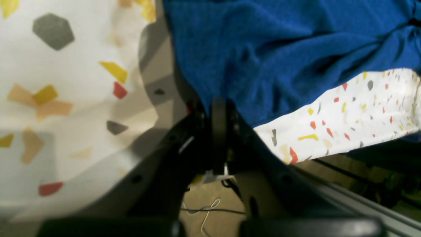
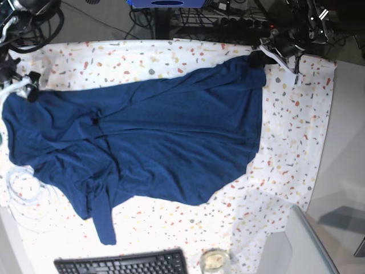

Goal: Layout the t-shirt on the table in an organized manner, then fold the t-shirt properly
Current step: 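Regrasp the shirt edge with both grippers at opposite ends, then pull the held shirt edge apart with both grippers to stretch it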

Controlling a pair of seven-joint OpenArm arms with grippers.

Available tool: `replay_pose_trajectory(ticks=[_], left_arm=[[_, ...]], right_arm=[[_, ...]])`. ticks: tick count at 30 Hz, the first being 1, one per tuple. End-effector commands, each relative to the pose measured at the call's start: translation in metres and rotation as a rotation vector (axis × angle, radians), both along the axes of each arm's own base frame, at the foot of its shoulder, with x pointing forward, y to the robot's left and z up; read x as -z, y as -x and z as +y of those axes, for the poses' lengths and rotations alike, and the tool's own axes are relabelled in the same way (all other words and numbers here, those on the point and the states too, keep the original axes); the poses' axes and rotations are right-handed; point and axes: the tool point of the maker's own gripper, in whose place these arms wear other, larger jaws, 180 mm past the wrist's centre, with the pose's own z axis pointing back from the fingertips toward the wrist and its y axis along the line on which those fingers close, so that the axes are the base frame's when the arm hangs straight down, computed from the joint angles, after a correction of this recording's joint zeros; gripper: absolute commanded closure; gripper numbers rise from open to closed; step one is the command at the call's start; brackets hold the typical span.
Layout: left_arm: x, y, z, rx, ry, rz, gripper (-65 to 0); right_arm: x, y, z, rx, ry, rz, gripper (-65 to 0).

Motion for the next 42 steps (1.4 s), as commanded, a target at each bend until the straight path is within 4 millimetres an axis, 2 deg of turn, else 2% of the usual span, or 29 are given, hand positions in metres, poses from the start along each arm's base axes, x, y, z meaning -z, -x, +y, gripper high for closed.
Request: replay_pose_trajectory(ticks=[1,6,10,15,17,23,24,26,29,30,32,38,42], left_arm=[[-0.004,-0.001,0.005,0.012,-0.015,-0.010,0.0],[-0.012,-0.006,0.010,0.025,-0.041,-0.036,0.0],[-0.020,-0.011,0.014,0.039,-0.066,-0.059,0.0],[-0.021,-0.013,0.014,0.043,-0.066,-0.062,0.0],[-0.018,-0.009,0.013,0.056,-0.065,-0.033,0.0],[-0.018,-0.007,0.013,0.064,-0.068,-0.023,0.0],[-0.018,-0.007,0.013,0.064,-0.068,-0.023,0.0],[-0.018,-0.007,0.013,0.064,-0.068,-0.023,0.0],[-0.018,-0.007,0.015,0.066,-0.072,-0.020,0.0],[-0.018,-0.007,0.015,0.066,-0.072,-0.020,0.0],[-0.021,-0.008,0.017,0.066,-0.081,-0.028,0.0],[-0.045,-0.011,0.030,0.139,-0.175,-0.042,0.0],[-0.064,-0.011,0.050,0.137,-0.256,-0.036,0.0]], right_arm=[[-0.009,-0.010,-0.012,0.017,0.003,-0.060,-50.0],[0.000,-0.005,-0.028,0.104,-0.038,-0.066,-45.2],[0.008,-0.009,-0.034,0.120,-0.075,-0.062,-45.5],[0.022,-0.015,-0.038,0.135,-0.127,-0.061,-45.5],[0.027,-0.016,-0.040,0.152,-0.139,-0.084,-45.5],[0.037,-0.021,-0.037,0.167,-0.181,-0.092,-44.6],[0.038,-0.021,-0.035,0.167,-0.184,-0.092,-41.7],[0.039,-0.022,-0.034,0.162,-0.185,-0.091,-31.1],[0.038,-0.021,-0.033,0.167,-0.186,-0.093,-4.2],[0.037,-0.021,-0.035,0.168,-0.180,-0.094,0.0],[0.031,-0.014,-0.040,0.171,-0.155,-0.083,-2.1],[0.002,0.003,-0.051,0.101,-0.069,0.055,0.0],[-0.015,0.020,-0.058,0.073,-0.017,0.156,0.0]])
